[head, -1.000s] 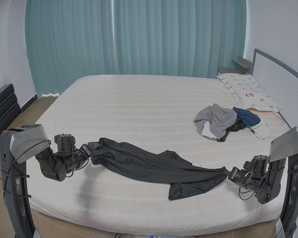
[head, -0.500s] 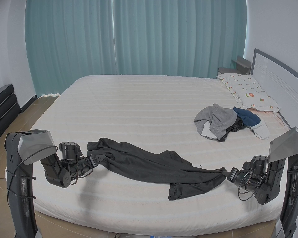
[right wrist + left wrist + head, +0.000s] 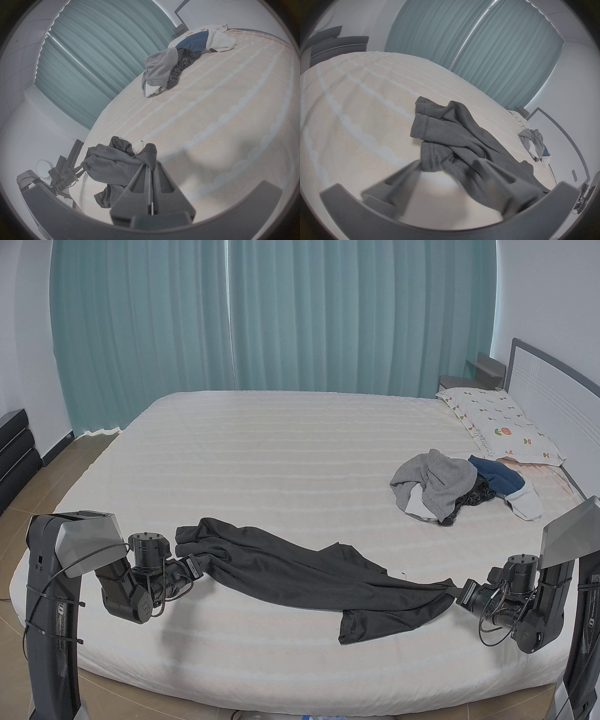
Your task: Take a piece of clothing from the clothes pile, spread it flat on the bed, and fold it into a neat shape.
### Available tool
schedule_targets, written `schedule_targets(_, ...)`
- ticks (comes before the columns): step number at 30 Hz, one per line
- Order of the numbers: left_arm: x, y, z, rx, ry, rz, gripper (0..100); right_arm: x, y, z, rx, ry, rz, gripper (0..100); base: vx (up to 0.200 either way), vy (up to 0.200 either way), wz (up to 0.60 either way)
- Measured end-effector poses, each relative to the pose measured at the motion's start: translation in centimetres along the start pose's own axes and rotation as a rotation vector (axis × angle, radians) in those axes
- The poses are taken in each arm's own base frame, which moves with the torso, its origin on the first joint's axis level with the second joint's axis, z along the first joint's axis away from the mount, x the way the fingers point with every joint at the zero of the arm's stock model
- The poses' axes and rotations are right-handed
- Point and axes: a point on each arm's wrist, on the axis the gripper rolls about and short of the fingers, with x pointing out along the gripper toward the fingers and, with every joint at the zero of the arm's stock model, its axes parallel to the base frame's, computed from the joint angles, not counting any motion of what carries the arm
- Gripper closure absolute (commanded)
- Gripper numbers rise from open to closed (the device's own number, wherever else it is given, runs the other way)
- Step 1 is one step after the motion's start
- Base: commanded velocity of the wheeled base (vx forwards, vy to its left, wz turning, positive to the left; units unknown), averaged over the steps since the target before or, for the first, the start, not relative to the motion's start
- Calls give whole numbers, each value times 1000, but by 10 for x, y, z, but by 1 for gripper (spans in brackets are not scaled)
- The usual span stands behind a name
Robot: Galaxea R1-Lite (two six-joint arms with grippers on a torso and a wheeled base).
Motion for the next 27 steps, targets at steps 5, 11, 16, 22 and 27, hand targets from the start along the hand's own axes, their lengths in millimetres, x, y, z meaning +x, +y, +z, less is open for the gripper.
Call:
schedule_targets(5,-1,5,-4,-8,-2,41,100,0,1,-1,-1,2,-1,100,0,0,0)
schedule_targets(11,-17,7,-5,-19,21,69,100,-1,2,-1,-2,3,1,100,0,0,0)
schedule_targets(16,-40,2,-1,-22,69,97,100,-2,3,0,-1,-3,4,100,0,0,0)
schedule_targets(22,-70,-2,0,-6,249,193,100,-4,4,6,0,-24,9,100,0,0,0)
schedule_targets(27,-98,-6,2,51,403,261,100,-7,4,12,2,-48,13,100,0,0,0)
